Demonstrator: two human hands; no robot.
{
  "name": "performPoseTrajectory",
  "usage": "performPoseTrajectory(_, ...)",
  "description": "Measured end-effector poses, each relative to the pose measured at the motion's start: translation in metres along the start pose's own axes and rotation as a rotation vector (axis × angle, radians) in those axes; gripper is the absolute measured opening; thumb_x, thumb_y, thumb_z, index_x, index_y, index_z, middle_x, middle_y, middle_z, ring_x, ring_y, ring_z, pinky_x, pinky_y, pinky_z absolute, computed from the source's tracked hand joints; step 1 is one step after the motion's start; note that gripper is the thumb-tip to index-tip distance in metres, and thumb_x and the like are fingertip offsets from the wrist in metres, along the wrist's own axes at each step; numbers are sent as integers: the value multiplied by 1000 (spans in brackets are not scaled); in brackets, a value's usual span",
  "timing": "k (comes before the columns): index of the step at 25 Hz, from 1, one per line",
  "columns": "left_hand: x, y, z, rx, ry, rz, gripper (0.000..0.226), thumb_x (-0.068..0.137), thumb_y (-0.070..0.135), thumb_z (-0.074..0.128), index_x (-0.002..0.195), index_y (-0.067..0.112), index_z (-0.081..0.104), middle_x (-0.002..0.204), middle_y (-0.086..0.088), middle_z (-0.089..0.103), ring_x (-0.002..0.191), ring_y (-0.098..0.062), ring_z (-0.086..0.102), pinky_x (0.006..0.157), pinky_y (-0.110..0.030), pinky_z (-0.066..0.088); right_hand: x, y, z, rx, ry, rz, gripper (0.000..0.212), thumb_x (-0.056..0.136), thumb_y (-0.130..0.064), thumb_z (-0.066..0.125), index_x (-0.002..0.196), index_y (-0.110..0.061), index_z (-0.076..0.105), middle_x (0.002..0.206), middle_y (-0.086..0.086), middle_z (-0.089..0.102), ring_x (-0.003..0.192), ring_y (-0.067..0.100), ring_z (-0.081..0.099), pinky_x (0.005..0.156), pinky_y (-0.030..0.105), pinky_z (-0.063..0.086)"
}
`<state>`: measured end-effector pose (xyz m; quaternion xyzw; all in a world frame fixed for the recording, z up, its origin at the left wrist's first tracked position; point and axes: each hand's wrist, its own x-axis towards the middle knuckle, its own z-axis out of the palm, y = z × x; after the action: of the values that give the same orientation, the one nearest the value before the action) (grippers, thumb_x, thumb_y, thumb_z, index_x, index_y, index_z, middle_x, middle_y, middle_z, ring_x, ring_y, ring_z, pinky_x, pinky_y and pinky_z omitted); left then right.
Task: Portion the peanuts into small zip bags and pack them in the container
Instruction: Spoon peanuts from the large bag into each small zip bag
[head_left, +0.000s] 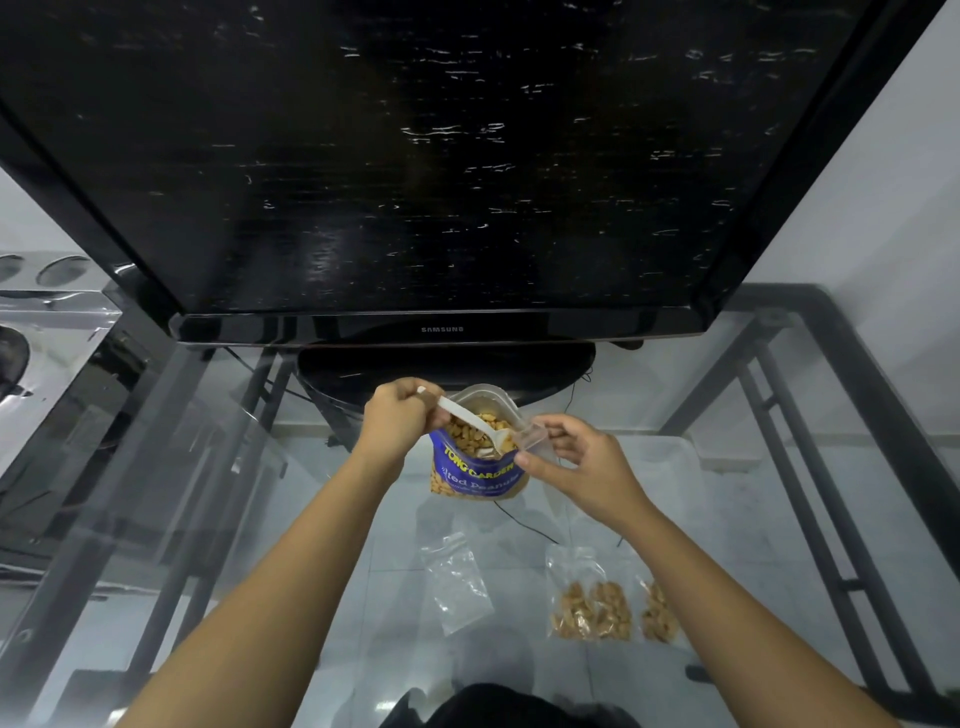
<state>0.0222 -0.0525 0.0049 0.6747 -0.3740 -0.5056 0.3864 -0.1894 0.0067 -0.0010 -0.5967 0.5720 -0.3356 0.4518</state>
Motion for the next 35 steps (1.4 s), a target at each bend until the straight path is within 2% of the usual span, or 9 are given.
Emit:
performPoseTrajectory(3, 5, -1, -7, -96, 17, -54, 16, 94, 7, 45, 92, 2, 60, 70, -11, 61, 58, -11, 55, 38, -9, 40, 2, -1, -2, 2, 91, 30, 42, 69, -33, 79, 106, -30, 59, 102, -13, 64, 93, -2, 59, 78, 9, 45)
performPoseTrajectory(8, 18, -6, -26, -169, 28, -50, 20, 93, 4, 42, 81, 5, 58, 63, -8, 54, 50, -11, 48, 38, -13, 39, 8, -6, -5, -236, 176, -35, 46, 67, -38, 80, 107, -25, 61, 95, -14, 57, 87, 0, 53, 69, 5, 41)
performPoseTrajectory(16, 18, 29, -45, -234, 41, 40, 24, 92, 3, 42, 76, 10, 58, 63, -7, 53, 55, -11, 50, 44, -12, 42, 27, -16, 19, -458, 172, -134, 47, 67, -46, 75, 104, -21, 61, 97, -6, 61, 92, 14, 56, 76, 29, 49)
performPoseTrajectory(19, -3, 52, -39, -28, -10, 271, 23, 92, 10, 48, 76, 16, 63, 65, -3, 60, 58, -9, 55, 51, -14, 46, 29, -24, 32, -303, 236, -146, 44, 66, -43, 77, 102, -25, 62, 95, -10, 62, 92, 10, 57, 80, 30, 49)
performPoseTrajectory(24, -50, 88, -34, 522, 59, 968, 14, 91, 21, 53, 85, 15, 65, 63, -1, 63, 59, -13, 59, 59, -23, 45, 33, -29, 45, -63, 358, -118, 43, 68, -38, 79, 105, -22, 63, 94, -8, 64, 82, 0, 58, 69, 8, 46)
performPoseTrajectory(27, -36, 95, -46, 333, 186, 831, 12, 91, 18, 54, 83, 19, 63, 61, 6, 61, 57, 1, 59, 59, -13, 44, 32, -26, 42, -31, 361, -76, 46, 70, -38, 78, 109, -20, 62, 95, -6, 64, 83, -3, 56, 66, 7, 46)
performPoseTrajectory(29, -18, 83, -47, 276, 169, 715, 14, 90, 21, 51, 80, 21, 62, 62, 2, 62, 55, -2, 58, 62, -25, 49, 29, -23, 36, -24, 372, -52, 45, 70, -37, 78, 108, -20, 63, 95, -5, 64, 83, -2, 56, 64, 7, 47)
performPoseTrajectory(33, -10, 38, -26, 874, -170, 946, 33, 89, 33, 39, 87, 10, 63, 77, -9, 67, 70, -26, 63, 65, -27, 46, 20, -13, 26, -34, 345, -14, 40, 68, -37, 79, 102, -21, 64, 88, -8, 65, 80, -1, 58, 65, 12, 48)
performPoseTrajectory(35, -13, 26, -13, 949, -285, 932, 34, 89, 33, 37, 89, 9, 61, 80, -8, 67, 74, -27, 63, 68, -33, 50, 18, -9, 24, -63, 297, 19, 38, 69, -40, 78, 100, -22, 64, 87, -10, 65, 82, 3, 59, 71, 21, 51)
